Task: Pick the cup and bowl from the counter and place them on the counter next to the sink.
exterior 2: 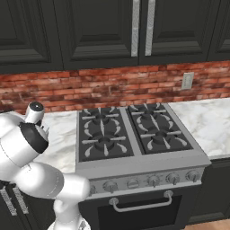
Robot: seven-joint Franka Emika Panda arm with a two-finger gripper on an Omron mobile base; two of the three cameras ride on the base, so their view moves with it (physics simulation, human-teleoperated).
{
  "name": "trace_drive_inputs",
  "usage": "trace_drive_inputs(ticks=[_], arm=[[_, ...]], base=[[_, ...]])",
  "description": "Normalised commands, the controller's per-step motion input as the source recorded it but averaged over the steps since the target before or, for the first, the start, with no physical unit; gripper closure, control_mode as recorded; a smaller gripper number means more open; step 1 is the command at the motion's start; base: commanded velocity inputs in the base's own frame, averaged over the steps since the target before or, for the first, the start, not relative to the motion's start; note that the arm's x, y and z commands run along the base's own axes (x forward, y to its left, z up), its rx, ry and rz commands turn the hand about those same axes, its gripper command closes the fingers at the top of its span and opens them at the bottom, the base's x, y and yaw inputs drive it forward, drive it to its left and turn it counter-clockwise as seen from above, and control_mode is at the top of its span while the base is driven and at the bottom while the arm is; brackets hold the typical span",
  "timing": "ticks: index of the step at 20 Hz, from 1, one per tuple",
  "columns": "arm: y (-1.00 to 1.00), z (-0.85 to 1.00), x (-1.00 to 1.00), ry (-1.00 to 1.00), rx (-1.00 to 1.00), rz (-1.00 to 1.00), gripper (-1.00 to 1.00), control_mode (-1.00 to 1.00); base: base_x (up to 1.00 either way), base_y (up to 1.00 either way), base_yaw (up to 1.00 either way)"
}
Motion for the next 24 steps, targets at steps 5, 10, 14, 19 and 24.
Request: trace_drive_inputs(ticks=[5,10,14,19,24], arm=[[0.00,0.03,0.00,0.00,0.00,0.00,1.00,-1.00],[0.00,0.38,-0.29,0.00,-0.01,0.00,1.00,-1.00],[-0.11,0.39,-0.59,-0.02,-0.01,0.00,1.00,-1.00],[-0.26,0.32,-0.61,-0.01,-0.01,0.00,1.00,-1.00],[-0.50,0.34,-0.40,0.00,-0.02,0.00,1.00,-1.00]], base=[[0.00,0.00,0.00],[0.00,0.00,0.00],[0.00,0.00,0.00],[0.00,0.00,0.00],[0.00,0.00,0.00]])
